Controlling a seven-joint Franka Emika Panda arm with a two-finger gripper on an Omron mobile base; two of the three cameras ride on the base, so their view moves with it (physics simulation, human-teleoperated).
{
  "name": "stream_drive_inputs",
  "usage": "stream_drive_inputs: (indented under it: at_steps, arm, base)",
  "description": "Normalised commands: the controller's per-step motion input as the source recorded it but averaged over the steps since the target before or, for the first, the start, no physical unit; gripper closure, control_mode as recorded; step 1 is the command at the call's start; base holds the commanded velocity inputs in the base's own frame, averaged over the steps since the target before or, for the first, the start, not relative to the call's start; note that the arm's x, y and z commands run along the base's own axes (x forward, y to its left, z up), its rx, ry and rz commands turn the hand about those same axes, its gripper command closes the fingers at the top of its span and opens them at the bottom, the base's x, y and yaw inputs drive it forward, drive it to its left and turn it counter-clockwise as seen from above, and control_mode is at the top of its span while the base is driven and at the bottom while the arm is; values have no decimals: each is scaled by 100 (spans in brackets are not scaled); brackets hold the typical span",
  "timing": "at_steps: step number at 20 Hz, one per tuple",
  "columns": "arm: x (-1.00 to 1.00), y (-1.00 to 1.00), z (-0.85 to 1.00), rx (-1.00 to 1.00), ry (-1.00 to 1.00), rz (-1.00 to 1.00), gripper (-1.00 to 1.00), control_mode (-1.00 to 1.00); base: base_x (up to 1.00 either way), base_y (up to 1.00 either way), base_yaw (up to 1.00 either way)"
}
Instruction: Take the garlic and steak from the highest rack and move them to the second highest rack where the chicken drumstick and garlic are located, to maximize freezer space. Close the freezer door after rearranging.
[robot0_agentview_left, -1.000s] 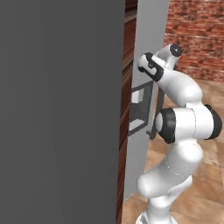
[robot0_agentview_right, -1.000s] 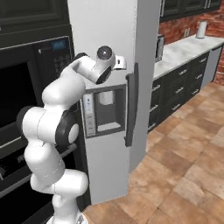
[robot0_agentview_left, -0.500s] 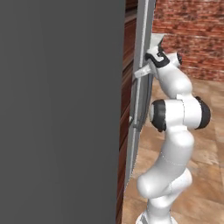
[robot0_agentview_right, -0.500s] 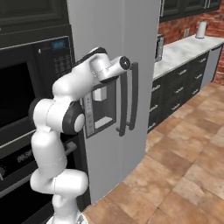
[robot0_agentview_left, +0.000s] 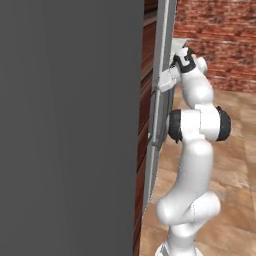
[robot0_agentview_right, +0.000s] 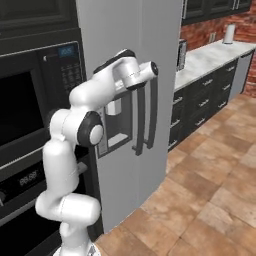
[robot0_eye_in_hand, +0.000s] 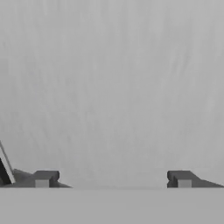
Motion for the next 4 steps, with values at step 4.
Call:
stream_drive_inputs:
  at_steps: [4]
  arm:
    - [-37, 16, -6, -16, 0, 2, -100, -100]
  base:
    - [0, 0, 0]
